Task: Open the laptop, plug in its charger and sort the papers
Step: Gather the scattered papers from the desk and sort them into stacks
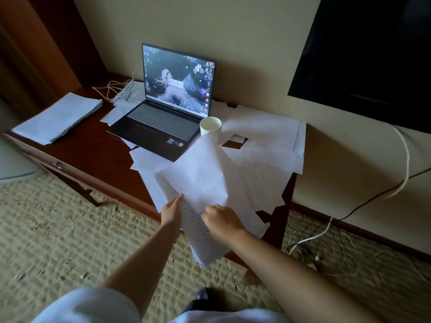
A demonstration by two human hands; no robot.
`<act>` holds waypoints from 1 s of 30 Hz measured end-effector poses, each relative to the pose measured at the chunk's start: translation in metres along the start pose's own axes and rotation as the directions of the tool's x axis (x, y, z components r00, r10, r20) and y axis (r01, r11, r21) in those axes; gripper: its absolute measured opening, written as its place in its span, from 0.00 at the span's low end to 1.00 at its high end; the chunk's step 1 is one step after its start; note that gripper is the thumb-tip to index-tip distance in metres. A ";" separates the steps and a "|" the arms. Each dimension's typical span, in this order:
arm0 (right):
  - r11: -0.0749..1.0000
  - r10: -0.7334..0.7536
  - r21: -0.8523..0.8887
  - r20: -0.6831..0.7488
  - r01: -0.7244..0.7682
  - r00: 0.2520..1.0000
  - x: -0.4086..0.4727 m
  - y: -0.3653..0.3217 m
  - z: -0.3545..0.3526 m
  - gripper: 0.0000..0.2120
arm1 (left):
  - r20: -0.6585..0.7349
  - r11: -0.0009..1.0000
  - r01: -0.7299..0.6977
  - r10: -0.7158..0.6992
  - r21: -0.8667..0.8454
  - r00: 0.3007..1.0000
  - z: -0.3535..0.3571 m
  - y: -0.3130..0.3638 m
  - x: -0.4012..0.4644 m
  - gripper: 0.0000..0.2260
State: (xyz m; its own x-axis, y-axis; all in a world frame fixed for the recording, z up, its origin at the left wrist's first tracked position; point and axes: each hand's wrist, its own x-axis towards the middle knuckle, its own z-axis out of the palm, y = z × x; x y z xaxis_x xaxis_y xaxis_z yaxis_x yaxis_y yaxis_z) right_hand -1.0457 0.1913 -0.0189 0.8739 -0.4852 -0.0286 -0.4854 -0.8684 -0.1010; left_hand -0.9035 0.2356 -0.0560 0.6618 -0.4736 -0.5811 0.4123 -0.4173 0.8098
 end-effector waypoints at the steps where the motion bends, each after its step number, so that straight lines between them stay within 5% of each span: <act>1: 1.000 0.020 0.009 -0.142 -0.019 0.990 0.000 0.002 0.003 0.03 | 0.008 1.000 -0.018 0.018 0.004 1.000 0.000 -0.001 -0.002 0.10; 4: 0.946 0.277 0.304 -0.586 -0.110 0.761 0.006 0.015 0.001 0.05 | 0.043 0.998 -0.064 0.065 -0.010 0.997 -0.001 -0.004 -0.002 0.11; 7: 0.709 0.672 0.686 -0.587 -0.163 0.451 0.015 0.032 -0.035 0.08 | 0.063 0.981 -0.156 0.150 0.118 0.987 -0.008 -0.003 0.003 0.30; 9: 0.544 0.820 0.820 -0.473 -0.180 0.322 0.017 0.042 -0.055 0.10 | 0.101 0.967 -0.191 0.176 0.167 0.979 -0.010 0.002 -0.002 0.38; 12: 0.333 0.886 0.890 -0.183 -0.312 0.426 0.014 0.058 -0.055 0.13 | 0.143 0.981 -0.172 0.158 0.090 0.977 -0.011 0.003 -0.004 0.36; 15: 0.242 0.795 0.826 0.132 -0.509 0.592 0.006 0.064 -0.024 0.14 | 0.234 0.979 0.066 -0.020 -0.193 0.972 -0.012 -0.001 0.007 0.35; 17: 0.229 0.753 0.764 0.254 -0.604 0.607 -0.004 0.062 -0.001 0.13 | 0.176 0.993 0.040 -0.021 -0.107 0.984 -0.012 0.002 0.006 0.30; 21: 0.270 0.745 0.664 0.314 -0.697 0.588 -0.020 0.058 0.031 0.13 | 0.090 0.992 -0.050 0.061 -0.117 0.994 -0.017 -0.008 0.017 0.22; 30: 0.430 0.757 0.500 0.254 -0.752 0.602 -0.009 0.064 0.053 0.18 | 0.037 0.997 0.043 -0.041 -0.068 0.998 -0.015 -0.006 0.026 0.11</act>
State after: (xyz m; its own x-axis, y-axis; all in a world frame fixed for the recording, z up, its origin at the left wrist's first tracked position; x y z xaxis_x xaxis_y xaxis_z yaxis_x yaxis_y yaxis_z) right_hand -1.0832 0.1451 -0.0774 0.1643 -0.9237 -0.3461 -0.8535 0.0427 -0.5193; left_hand -0.8793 0.2369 -0.0751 0.6209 -0.4846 -0.6161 0.4823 -0.3834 0.7876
